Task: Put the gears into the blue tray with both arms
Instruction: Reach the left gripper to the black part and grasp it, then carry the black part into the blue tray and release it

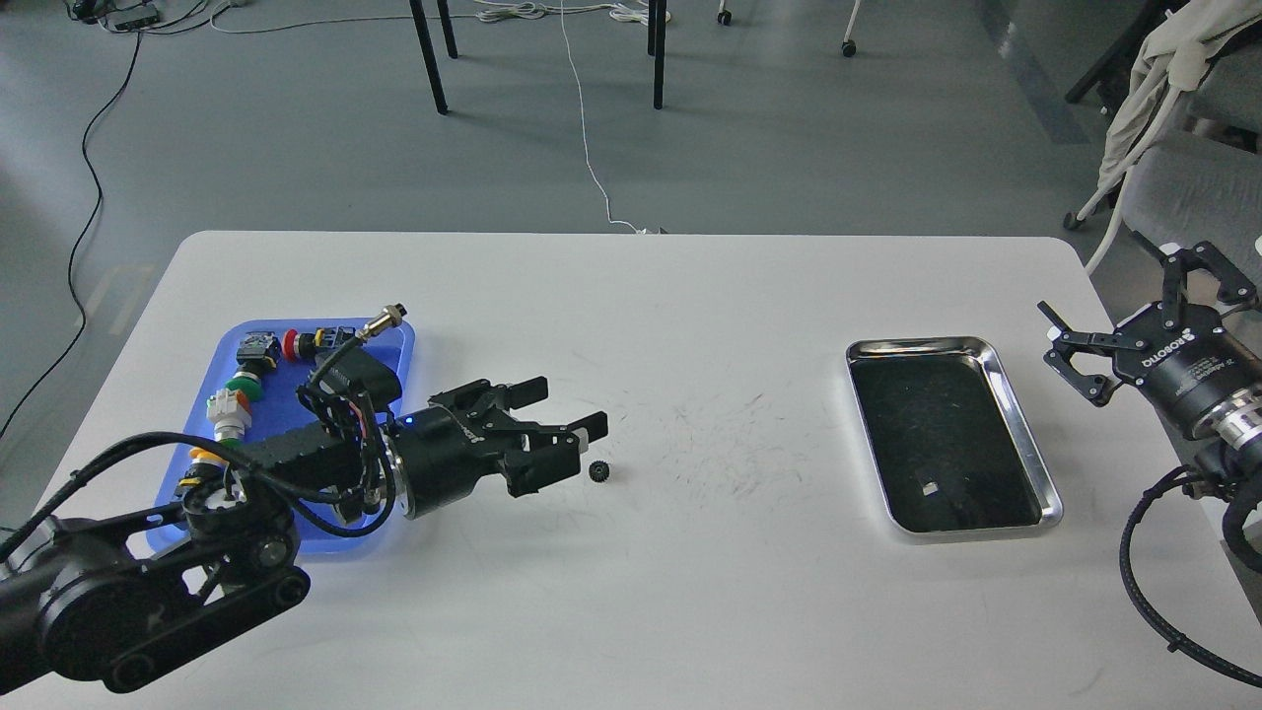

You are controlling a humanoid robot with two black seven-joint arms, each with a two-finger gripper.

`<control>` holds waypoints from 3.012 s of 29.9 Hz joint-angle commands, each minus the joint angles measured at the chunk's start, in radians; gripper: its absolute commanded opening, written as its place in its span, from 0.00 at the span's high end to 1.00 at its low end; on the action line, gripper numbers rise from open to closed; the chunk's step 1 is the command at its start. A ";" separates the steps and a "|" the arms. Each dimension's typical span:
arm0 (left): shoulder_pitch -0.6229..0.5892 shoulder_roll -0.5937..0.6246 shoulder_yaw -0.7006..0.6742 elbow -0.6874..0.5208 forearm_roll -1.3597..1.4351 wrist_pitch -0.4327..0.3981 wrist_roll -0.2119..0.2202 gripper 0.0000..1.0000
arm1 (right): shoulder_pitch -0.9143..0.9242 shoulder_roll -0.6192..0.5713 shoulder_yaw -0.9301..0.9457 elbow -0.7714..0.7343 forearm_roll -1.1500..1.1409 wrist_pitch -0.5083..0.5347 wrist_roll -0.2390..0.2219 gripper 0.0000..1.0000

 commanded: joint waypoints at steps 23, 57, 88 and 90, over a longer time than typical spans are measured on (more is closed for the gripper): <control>0.011 -0.254 0.100 0.402 0.194 0.151 0.021 0.29 | 0.000 0.010 -0.010 -0.005 -0.050 0.000 0.000 0.03; 0.020 -0.037 0.055 0.292 0.194 0.214 0.011 0.95 | 0.006 0.010 -0.011 -0.005 -0.071 0.000 0.000 0.03; 0.130 0.208 0.042 0.554 -0.105 0.334 -0.158 0.93 | 0.008 0.007 -0.010 -0.005 -0.080 0.000 0.001 0.03; 0.132 0.206 0.042 0.554 -0.105 0.335 -0.157 0.92 | 0.008 0.007 -0.008 -0.003 -0.080 0.000 0.001 0.03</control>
